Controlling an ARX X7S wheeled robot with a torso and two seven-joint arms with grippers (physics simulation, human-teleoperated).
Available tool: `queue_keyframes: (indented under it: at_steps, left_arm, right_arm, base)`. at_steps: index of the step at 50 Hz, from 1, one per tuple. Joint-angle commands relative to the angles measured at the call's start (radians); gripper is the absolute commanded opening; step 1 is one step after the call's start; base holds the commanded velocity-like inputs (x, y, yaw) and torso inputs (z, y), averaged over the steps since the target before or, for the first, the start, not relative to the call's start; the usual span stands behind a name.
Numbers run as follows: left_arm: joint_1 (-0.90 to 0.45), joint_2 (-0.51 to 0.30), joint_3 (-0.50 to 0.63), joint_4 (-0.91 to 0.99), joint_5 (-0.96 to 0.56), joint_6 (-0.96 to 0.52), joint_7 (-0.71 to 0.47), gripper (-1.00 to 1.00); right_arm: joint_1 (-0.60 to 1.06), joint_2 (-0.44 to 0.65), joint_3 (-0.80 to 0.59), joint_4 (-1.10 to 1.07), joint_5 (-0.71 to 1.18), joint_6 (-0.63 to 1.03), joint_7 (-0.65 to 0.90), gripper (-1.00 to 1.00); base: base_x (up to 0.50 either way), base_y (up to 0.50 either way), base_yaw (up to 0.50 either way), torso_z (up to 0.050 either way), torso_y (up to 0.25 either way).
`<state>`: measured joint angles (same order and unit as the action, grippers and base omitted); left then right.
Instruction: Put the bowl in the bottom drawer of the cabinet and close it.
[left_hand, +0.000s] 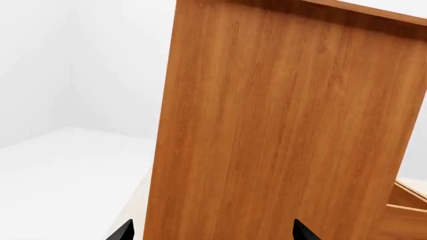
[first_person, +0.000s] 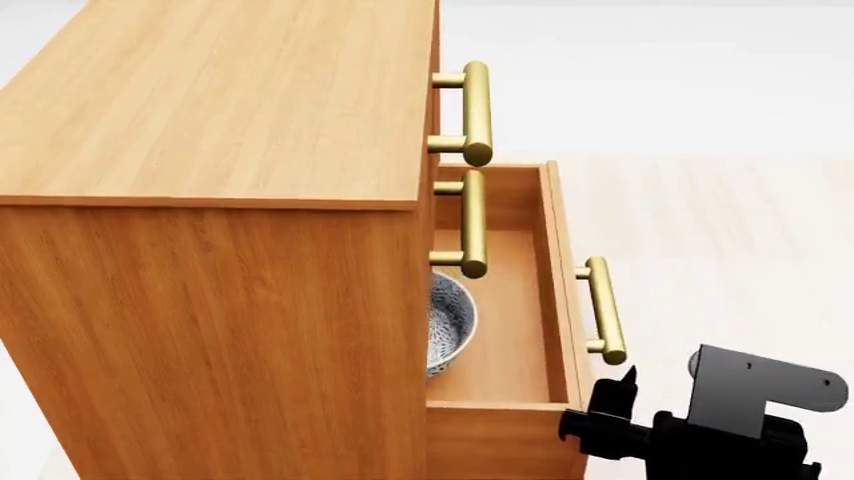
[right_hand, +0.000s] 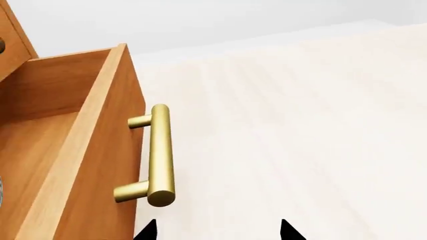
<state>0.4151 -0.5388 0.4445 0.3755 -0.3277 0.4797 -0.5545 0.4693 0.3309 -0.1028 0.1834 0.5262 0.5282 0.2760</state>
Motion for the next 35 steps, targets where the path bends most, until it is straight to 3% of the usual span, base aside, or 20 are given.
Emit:
queue_keyframes:
  at_steps: [1,35]
  left_arm:
    - [-0.001,-0.001,0.0,-0.003,-0.004,0.003,0.001,1.0]
    - [0.0,-0.004,0.002,0.0,-0.004,0.004,-0.004,1.0]
  right_arm:
    - [0.029,-0.032,0.021,0.046,-0.152,0.016,-0.059,1.0]
    - [0.041,-0.056,-0.027,0.075,-0.163,0.003,-0.065,1.0]
  base:
    - [0.02,0.0,0.01,0.0,0.0]
    - [0.01,0.0,0.01,-0.001,0.0]
